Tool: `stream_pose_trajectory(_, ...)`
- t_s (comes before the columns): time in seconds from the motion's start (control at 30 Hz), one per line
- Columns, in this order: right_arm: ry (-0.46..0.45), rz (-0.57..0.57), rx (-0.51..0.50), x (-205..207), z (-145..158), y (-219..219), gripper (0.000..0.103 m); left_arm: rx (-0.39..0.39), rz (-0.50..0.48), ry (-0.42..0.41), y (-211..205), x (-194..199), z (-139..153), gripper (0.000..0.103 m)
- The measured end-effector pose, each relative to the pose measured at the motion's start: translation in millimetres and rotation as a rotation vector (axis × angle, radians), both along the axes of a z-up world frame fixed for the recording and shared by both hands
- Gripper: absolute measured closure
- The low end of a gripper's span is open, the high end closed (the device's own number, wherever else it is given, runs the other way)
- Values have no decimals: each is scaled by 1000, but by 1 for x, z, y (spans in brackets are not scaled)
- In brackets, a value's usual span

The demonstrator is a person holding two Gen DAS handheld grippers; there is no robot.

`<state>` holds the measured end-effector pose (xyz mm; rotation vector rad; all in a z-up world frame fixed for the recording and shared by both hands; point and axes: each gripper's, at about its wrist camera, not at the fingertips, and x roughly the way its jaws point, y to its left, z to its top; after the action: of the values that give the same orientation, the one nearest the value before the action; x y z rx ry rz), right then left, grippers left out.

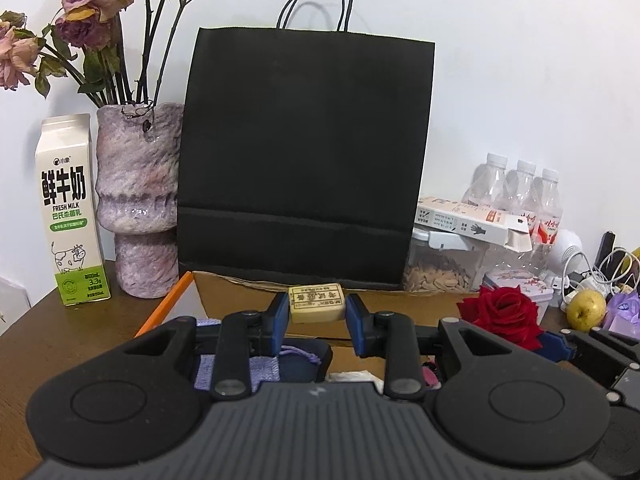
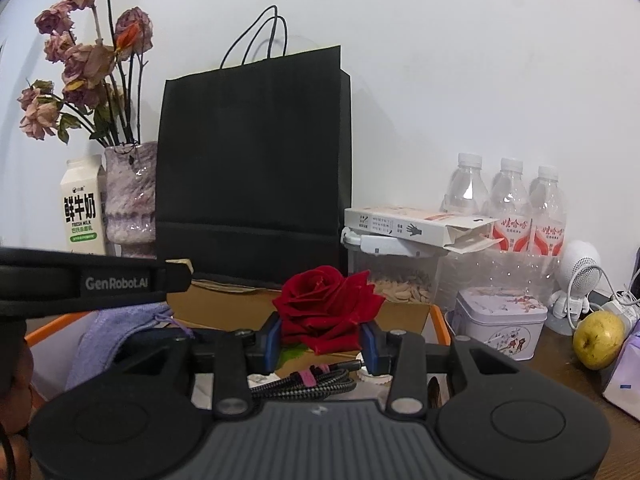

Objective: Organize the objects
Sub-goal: 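Lower the block and rose into the box and open both tools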

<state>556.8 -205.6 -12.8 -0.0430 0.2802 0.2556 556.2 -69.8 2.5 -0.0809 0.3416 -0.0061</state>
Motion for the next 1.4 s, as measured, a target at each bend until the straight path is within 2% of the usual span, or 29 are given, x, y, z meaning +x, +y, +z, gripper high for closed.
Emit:
stream_pose_trajectory(0.07,2,-10,-2,0,0,-1,60,0,6,1,2,-1,0,69)
stream_pose_trajectory(0.1,1,-13,0,0,1,-2,53,6,14,-5,3,-2,1,59)
stream_pose_trajectory(0.13,3,-16,5,0,1,-3,38,10,23,-10,4,-3,2,49)
stream_pose_trajectory(0.17,4,-19,11,-1,1,-4,28,11,37,-18,6,-4,3,24)
stream_pose_trajectory(0.2,0,-24,17,-1,1,-5,12,10,47,-29,7,-6,5,4)
stream_pose_trajectory(0.23,-7,-28,20,-2,1,-6,6,10,60,-46,10,-8,6,0)
stream_pose_trajectory(0.3,-24,-27,21,-4,2,-6,0,16,69,-70,12,-12,8,0)
stream_pose_trajectory(0.6,-29,-6,25,-7,2,-4,0,26,82,-53,19,-12,7,0)
stream_pose_trajectory(0.83,-18,-5,31,-19,4,-6,0,24,79,-49,26,-31,10,0)
stream_pose_trajectory(1.13,16,-17,39,-70,10,-12,0,9,52,-55,38,-89,19,0)
stream_pose_trajectory(1.4,56,-1,36,-138,23,-18,0,15,23,21,48,-163,28,0)
